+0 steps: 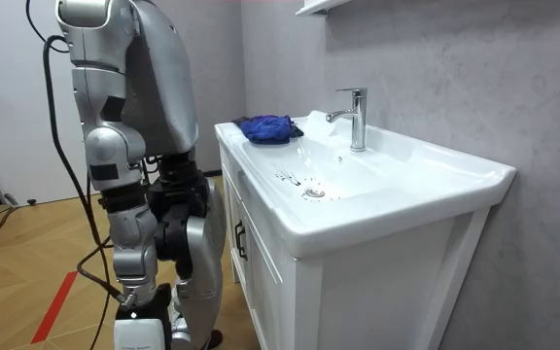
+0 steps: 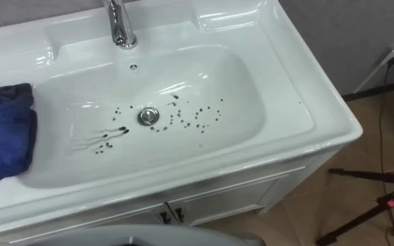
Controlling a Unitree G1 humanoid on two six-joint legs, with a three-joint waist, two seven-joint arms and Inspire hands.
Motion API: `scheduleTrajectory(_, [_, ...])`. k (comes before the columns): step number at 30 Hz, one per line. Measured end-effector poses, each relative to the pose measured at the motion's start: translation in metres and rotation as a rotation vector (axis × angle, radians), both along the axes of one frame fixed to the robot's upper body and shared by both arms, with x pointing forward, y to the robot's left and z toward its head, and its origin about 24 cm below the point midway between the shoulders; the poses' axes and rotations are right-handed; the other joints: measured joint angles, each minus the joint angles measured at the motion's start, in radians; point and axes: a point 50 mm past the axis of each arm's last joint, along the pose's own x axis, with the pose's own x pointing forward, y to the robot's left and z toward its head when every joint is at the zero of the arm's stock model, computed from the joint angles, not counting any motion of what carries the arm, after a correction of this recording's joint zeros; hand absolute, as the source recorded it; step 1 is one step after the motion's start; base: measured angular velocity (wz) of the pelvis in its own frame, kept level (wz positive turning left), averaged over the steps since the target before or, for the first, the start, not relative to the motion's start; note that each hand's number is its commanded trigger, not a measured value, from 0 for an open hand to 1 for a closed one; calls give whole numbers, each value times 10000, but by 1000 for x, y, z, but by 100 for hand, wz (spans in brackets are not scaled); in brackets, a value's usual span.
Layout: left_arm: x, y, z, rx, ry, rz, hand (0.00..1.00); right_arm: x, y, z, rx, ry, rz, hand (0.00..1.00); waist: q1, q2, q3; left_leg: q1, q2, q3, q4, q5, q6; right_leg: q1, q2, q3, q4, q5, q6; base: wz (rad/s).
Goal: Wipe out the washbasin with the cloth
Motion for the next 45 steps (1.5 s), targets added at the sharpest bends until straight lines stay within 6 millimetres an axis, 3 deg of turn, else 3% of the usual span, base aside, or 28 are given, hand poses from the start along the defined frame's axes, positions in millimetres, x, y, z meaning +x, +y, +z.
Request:
scheduleTrajectory(7, [2, -3, -1, -486, 103, -21, 0, 8, 0, 0, 24, -126, -54, 0, 10, 4, 10, -59, 6, -16, 136, -7, -8, -1, 0, 10, 20, 0, 0, 0])
scheduleTrajectory(24, [-6, -2, -1, -455, 340, 505, 0, 2, 0, 0, 130, 145, -188, 0, 89, -107, -1, -83, 7, -54, 147, -7, -12, 9, -3, -108, -19, 0, 0, 0])
scheduleTrajectory(31, [-16, 0, 1, -82, 62, 2464, 0, 4, 1, 0, 137, 141, -343, 0, 122, -299, -2, -63, -15, -301, 150, -1, -21, 220, 4, -280, -162, 1, 1, 9])
scheduleTrajectory(35, [-18, 3, 2, 395, -146, 3473, 0, 6, 1, 0, 84, 25, -678, 0, 431, -353, 12, -92, -20, -513, 177, 5, -31, 304, -9, -598, -177, 1, 0, 15])
scheduleTrajectory(41, [-29, 15, 8, 1604, -534, 5563, 0, 6, -10, 3, -221, -61, -1083, 0, 901, -281, 5, -278, -33, -743, 192, 32, -77, 321, 10, -842, -368, 2, -1, 13])
scheduleTrajectory(45, [-32, 28, 14, 2694, -974, 6588, 0, 13, -20, 5, -605, -480, -1360, 0, 969, -210, 0, -448, -54, -1031, 273, 60, -120, 321, 9, -1178, -435, 2, -2, 23])
